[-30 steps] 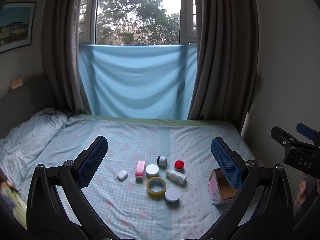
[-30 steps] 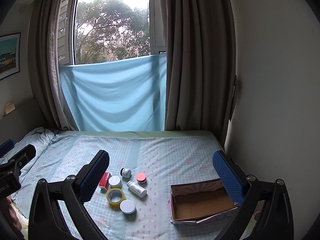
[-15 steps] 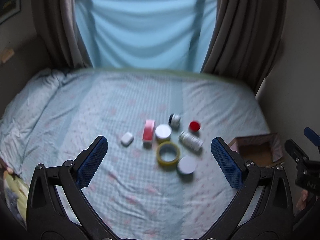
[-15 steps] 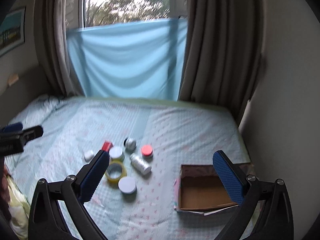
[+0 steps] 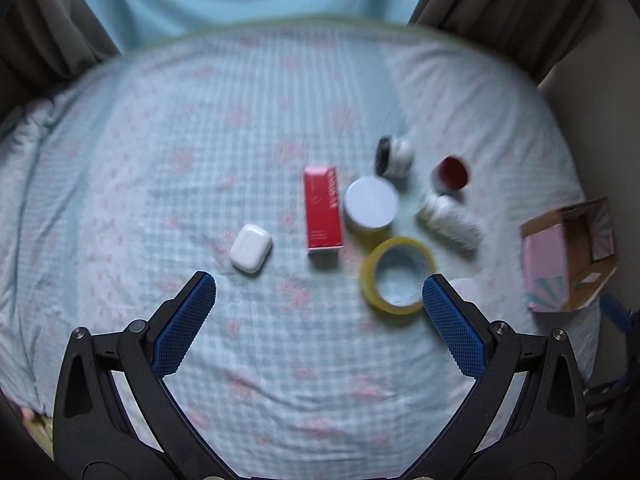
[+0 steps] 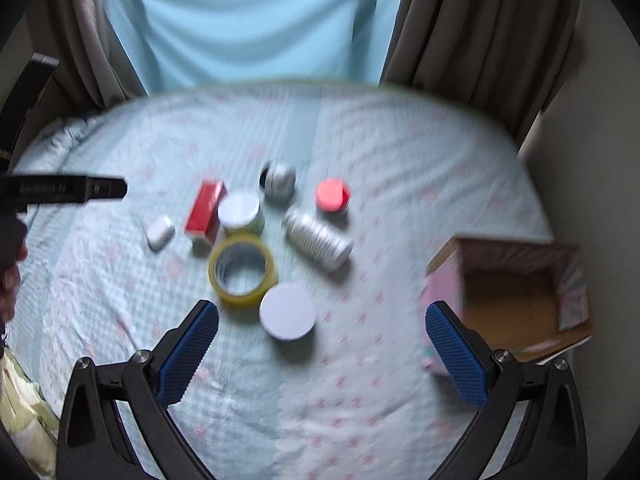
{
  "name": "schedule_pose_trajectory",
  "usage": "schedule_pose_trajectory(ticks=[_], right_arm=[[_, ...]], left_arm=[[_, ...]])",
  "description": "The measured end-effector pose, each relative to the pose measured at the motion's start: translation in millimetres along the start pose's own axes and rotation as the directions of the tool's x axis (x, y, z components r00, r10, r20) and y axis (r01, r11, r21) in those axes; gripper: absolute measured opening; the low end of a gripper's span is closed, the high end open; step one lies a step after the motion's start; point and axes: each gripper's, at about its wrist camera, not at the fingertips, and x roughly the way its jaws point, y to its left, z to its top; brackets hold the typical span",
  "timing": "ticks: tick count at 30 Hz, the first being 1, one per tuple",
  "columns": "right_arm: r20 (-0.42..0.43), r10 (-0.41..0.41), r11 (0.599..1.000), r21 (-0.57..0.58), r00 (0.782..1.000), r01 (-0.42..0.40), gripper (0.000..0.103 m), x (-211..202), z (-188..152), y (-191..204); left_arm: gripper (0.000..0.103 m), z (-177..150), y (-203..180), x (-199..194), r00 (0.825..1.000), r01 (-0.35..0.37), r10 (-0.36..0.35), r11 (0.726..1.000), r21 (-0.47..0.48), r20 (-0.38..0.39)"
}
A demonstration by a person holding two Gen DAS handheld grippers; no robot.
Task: Organize rigid objects
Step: 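Grasp the red MARUBI box with the left tool while the right tool grasps the white-lidded jar, then carry the red box and white-lidded jar into the cardboard box and release both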
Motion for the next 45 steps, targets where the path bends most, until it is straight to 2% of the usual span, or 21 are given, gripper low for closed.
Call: schedule_pose_trajectory(ticks=[5, 12, 16, 20, 21, 23, 26, 28, 31, 33, 35, 40, 45], right_arm=[[-0.144, -0.033, 0.999, -0.021, 0.989, 0.03, 0.103, 60, -5, 16], [-0.244, -0.059, 0.997, -0.068, 0.968, 0.044, 0.103, 126, -11, 25], [-0.267, -0.075, 0.992, -0.123, 0.961, 0.043, 0.103, 148, -10, 33], [-0.269, -0.098, 0.983, -0.177, 0.958, 0.051, 0.103, 164, -8, 41], [-0.272, -0.104, 0.98, -0.19, 0.957, 0.053, 0.103, 168, -7, 43], [-0.291, -0.104, 0.979, -0.201, 0.951, 0.046, 0.094, 175, -8, 45], [-0.32, -0.097, 0.978, -0.206, 0.942, 0.031, 0.084, 182, -10, 46], [-0.325, -0.092, 0.977, -0.21, 0.941, 0.023, 0.082, 183, -12, 47], [-0.345, -0.052, 0.981, -0.195, 0.937, -0.017, 0.071, 186, -11, 44], [-0.345, -0.05, 0.981, -0.194, 0.937, -0.019, 0.071, 185, -12, 45], [-0.347, -0.045, 0.982, -0.189, 0.937, -0.023, 0.07, 184, -13, 43], [-0.351, -0.05, 0.982, -0.189, 0.935, -0.019, 0.07, 182, -11, 45], [-0.345, -0.047, 0.984, -0.175, 0.937, -0.015, 0.07, 184, -5, 43]], left_arm=[[0.102, 19, 12, 70, 0.994, 0.014, -0.014, 1.0, 0.0, -0.111], [0.101, 37, 7, 152, 0.973, -0.017, 0.022, 1.0, 0.025, -0.231], [0.1, 45, 7, 186, 0.962, -0.047, 0.056, 0.998, 0.039, -0.269], [0.094, 54, 12, 208, 0.955, -0.053, 0.06, 0.998, 0.033, -0.29], [0.094, 55, 11, 211, 0.953, -0.054, 0.062, 0.998, 0.038, -0.296], [0.093, 58, 12, 217, 0.953, -0.04, 0.049, 0.998, 0.038, -0.3], [0.083, 64, 11, 219, 0.948, -0.01, 0.025, 0.999, 0.048, -0.316], [0.077, 67, 11, 222, 0.943, 0.019, -0.002, 0.999, 0.048, -0.334], [0.064, 74, 10, 224, 0.931, 0.064, -0.046, 0.997, 0.038, -0.363], [0.044, 76, 9, 224, 0.916, 0.109, -0.094, 0.994, 0.018, -0.389], [0.042, 76, 0, 226, 0.912, 0.118, -0.102, 0.993, 0.015, -0.396], [0.04, 72, -17, 227, 0.925, 0.103, -0.082, 0.994, 0.037, -0.37], [0.039, 61, -24, 205, 0.935, 0.109, -0.089, 0.993, 0.039, -0.343]])
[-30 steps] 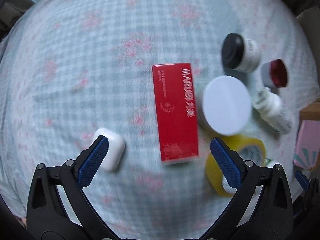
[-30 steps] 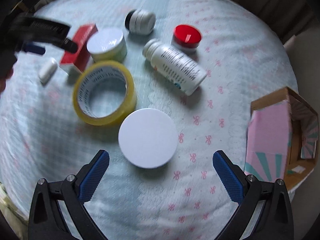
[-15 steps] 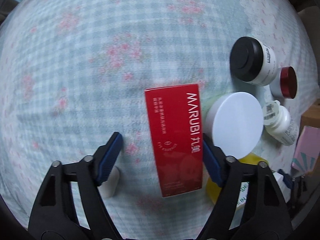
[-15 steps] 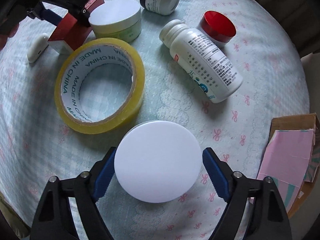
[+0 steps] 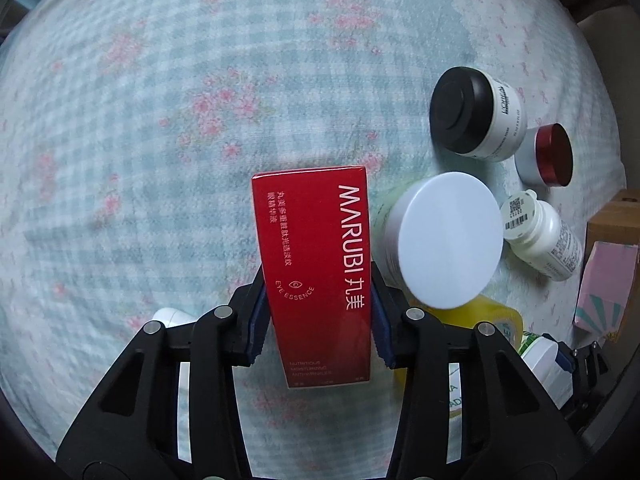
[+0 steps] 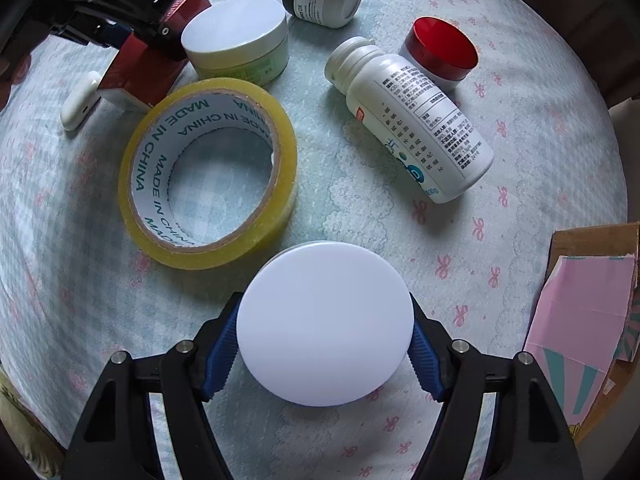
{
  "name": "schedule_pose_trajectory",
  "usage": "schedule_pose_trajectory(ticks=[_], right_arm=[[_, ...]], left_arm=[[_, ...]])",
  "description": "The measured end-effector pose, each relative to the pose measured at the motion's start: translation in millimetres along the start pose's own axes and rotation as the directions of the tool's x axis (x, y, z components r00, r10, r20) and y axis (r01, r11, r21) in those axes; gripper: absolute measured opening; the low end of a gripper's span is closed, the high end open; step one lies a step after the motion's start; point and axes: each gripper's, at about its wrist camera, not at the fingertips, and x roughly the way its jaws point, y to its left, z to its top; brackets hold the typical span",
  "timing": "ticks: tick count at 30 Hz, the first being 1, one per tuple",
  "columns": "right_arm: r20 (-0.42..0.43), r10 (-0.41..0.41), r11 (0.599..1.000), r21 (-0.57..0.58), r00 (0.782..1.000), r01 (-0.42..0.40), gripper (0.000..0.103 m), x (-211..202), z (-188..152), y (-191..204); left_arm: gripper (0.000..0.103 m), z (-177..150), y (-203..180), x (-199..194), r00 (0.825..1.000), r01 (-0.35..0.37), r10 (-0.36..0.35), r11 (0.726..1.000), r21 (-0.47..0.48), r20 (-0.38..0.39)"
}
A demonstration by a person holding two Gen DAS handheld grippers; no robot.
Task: Organize rigid objects
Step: 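Carry the red box and white-lidded jar into the cardboard box and release both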
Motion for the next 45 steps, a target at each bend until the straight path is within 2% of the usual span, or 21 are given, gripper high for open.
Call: schedule_pose_trajectory(ticks=[6, 11, 15, 23, 30, 34, 40, 45], right_arm=[[0.026, 0.001, 0.999, 0.035, 1.0, -0.002, 0.069, -21, -11, -3], [0.064, 0.011, 0.996, 0.093, 0.998, -0.017, 0.069, -55, -23, -12], [0.106, 0.029, 0.984, 0.173, 0.994, -0.047, 0.069, -96, -39, -24], [0.187, 0.015, 0.968, 0.244, 0.982, -0.061, 0.069, -177, -44, -59], [0.268, 0.006, 0.944, 0.316, 0.963, -0.094, 0.069, -242, -67, -112], [0.297, -0.014, 0.935, 0.343, 0.955, -0.093, 0.068, -264, -79, -152], [0.315, -0.042, 0.946, 0.318, 0.948, -0.063, 0.068, -273, -98, -230], [0.291, -0.032, 0.964, 0.262, 0.956, -0.048, 0.068, -262, -114, -302]], left_arm=[[0.038, -22, 4, -35, 0.998, 0.027, -0.027, 1.0, -0.011, 0.057], [0.038, -42, 4, -76, 0.992, 0.042, -0.042, 0.999, 0.004, 0.116], [0.038, -62, 9, -119, 0.985, 0.048, -0.053, 0.998, 0.03, 0.165], [0.038, -109, -22, -194, 0.968, 0.056, -0.085, 0.99, 0.127, 0.235], [0.038, -136, -80, -249, 0.938, 0.094, -0.154, 0.975, 0.199, 0.312], [0.038, -145, -130, -276, 0.919, 0.106, -0.186, 0.966, 0.236, 0.347], [0.038, -145, -217, -290, 0.902, 0.09, -0.19, 0.961, 0.262, 0.388], [0.038, -134, -287, -278, 0.905, 0.114, -0.193, 0.969, 0.221, 0.38]])
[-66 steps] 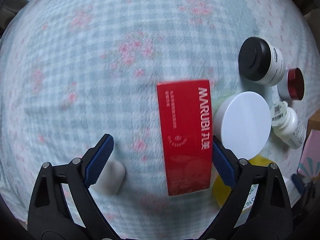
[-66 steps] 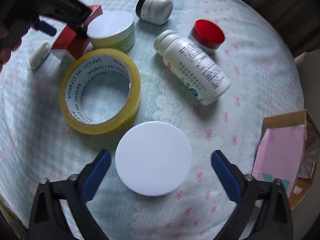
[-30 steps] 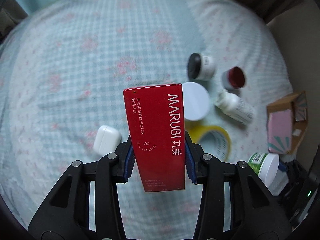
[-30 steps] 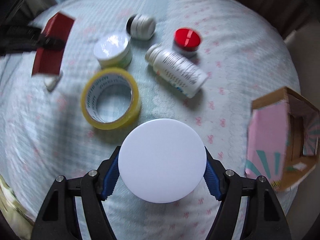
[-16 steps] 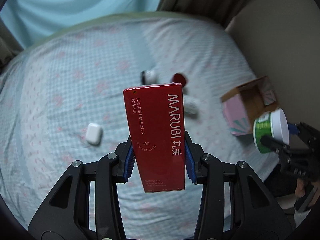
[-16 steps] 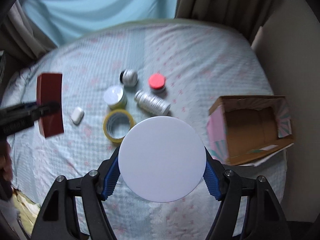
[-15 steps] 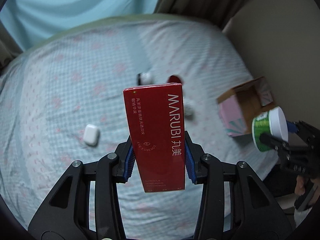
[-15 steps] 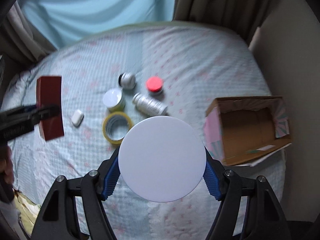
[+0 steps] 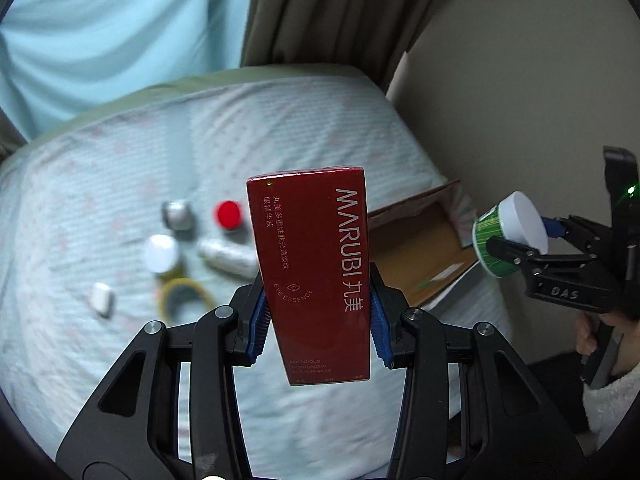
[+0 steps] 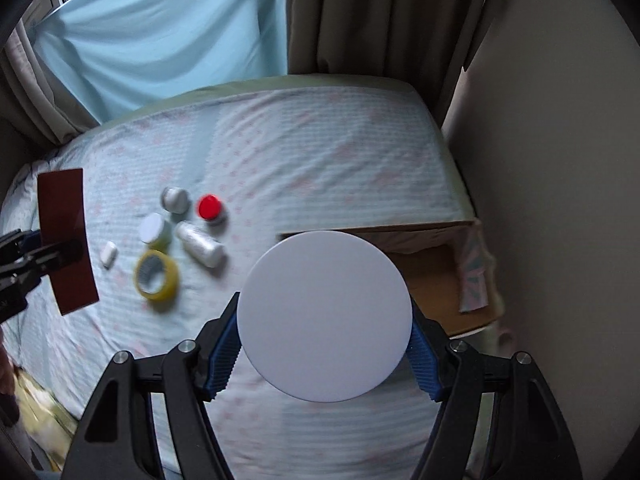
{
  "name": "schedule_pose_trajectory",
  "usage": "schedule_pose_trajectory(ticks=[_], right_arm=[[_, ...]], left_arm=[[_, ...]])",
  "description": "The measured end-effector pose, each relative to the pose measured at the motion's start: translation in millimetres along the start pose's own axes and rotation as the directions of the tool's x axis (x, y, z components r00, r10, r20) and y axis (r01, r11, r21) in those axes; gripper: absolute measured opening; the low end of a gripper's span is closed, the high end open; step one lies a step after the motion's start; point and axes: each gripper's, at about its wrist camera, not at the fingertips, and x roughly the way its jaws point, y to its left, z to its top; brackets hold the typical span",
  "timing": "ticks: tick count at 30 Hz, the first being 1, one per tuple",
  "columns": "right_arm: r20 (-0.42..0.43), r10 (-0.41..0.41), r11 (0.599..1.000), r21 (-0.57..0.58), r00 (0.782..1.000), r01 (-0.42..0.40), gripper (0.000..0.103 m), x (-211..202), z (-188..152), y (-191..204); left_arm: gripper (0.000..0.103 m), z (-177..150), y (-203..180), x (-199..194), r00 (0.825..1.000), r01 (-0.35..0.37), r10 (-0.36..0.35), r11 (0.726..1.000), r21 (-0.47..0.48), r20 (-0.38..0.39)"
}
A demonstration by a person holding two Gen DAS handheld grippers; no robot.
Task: Organize rigid objects
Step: 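Carry the red box and white-lidded jar into the cardboard box and release both, then lift both tools out of the cardboard box back toward the items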
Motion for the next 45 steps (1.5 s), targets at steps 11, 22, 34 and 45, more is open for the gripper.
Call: schedule_pose_trajectory(ticks=[11, 22, 34, 45], right_arm=[[-0.145, 0.022, 0.993, -0.109, 0.989, -0.038, 0.068, 88, 0, -118], [-0.267, 0.07, 0.986, -0.125, 0.961, -0.107, 0.068, 180, -24, -147], [-0.263, 0.085, 0.955, -0.255, 0.961, -0.154, 0.068, 218, -36, -129], [-0.193, 0.094, 0.958, -0.251, 0.977, -0.142, 0.103, 198, -32, -139]], left_arm=[[0.038, 16, -104, 127, 0.985, -0.019, 0.006, 0.997, -0.079, -0.17], [0.038, 9, -125, 261, 0.932, -0.058, 0.041, 0.998, -0.036, -0.361], [0.039, -6, -130, 333, 0.882, -0.072, 0.099, 0.994, 0.077, -0.461], [0.103, -1, -128, 314, 0.913, -0.082, 0.117, 0.991, 0.107, -0.391]])
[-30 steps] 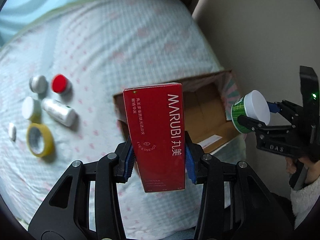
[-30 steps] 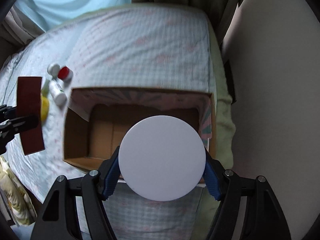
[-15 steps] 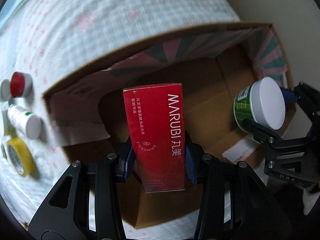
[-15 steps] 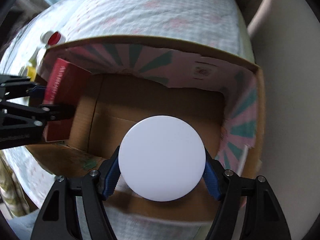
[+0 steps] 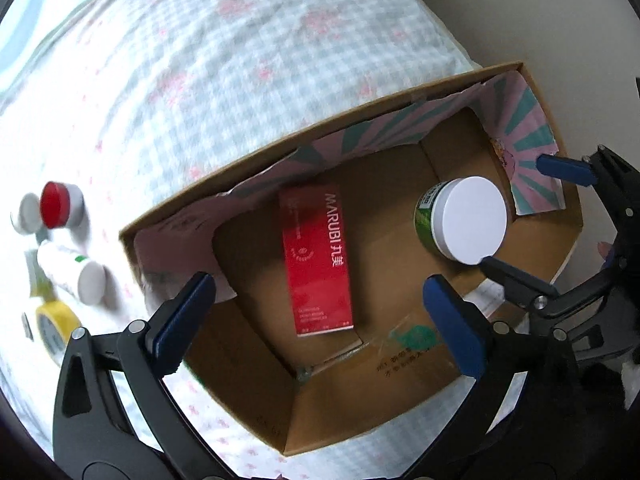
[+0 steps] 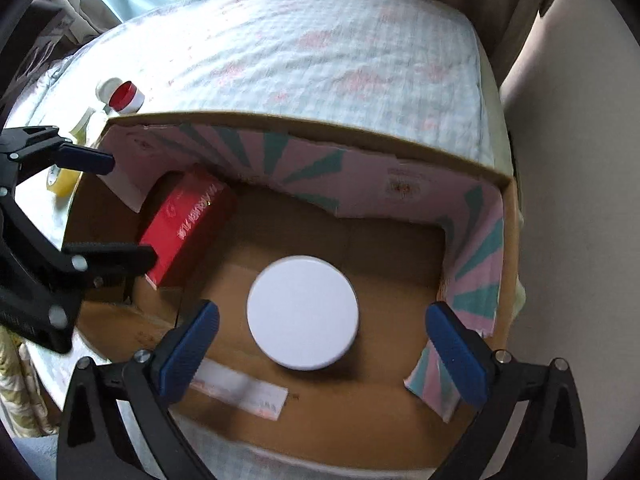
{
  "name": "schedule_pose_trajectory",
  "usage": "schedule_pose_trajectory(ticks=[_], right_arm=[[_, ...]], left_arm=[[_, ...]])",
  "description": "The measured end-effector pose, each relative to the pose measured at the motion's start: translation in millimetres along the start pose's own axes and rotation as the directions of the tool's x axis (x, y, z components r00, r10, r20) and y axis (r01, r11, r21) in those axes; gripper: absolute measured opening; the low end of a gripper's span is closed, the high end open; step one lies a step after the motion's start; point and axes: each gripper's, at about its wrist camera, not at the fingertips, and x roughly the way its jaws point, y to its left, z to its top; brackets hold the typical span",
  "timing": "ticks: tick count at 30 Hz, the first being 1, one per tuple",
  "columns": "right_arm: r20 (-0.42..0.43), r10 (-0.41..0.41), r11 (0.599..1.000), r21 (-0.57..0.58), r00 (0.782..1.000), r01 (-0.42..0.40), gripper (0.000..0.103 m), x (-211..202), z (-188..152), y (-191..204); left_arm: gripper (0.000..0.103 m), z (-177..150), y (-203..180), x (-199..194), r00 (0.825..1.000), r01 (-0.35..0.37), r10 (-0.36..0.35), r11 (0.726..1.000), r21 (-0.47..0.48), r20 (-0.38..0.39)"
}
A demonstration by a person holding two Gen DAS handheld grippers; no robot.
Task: Organize rigid objects
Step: 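Lift both tools out of the cardboard box back toward the items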
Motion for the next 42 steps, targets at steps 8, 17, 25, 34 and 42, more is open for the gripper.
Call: schedule_pose_trajectory(ticks=[8, 17, 25, 34, 42], right_arm=[[0.003, -0.021, 1.0, 0.009, 1.0, 0.021, 0.103, -16, -3, -4], [0.028, -0.095, 0.992, -0.077, 0.995, 0.097, 0.103, -53, -3, 15], [0.094, -0.126, 0.982, -0.129, 0.987, 0.138, 0.103, -97, 2, 39], [0.192, -0.071, 0.986, -0.137, 0.979, 0.099, 0.103, -144, 26, 104], [0.26, -0.044, 0.997, -0.048, 0.965, 0.059, 0.103, -180, 43, 181]], left_arm=[[0.103, -2, -1, -23, 1.0, -0.007, 0.007, 1.0, -0.014, 0.019], [0.103, -16, 0, -83, 0.995, -0.021, 0.023, 1.0, -0.023, 0.094], [0.103, -59, 22, -155, 0.979, -0.07, 0.086, 0.993, -0.093, 0.183], [0.103, -143, 86, -226, 0.94, -0.12, 0.18, 0.97, -0.213, 0.29], [0.103, -219, 168, -267, 0.917, -0.141, 0.231, 0.951, -0.276, 0.326]])
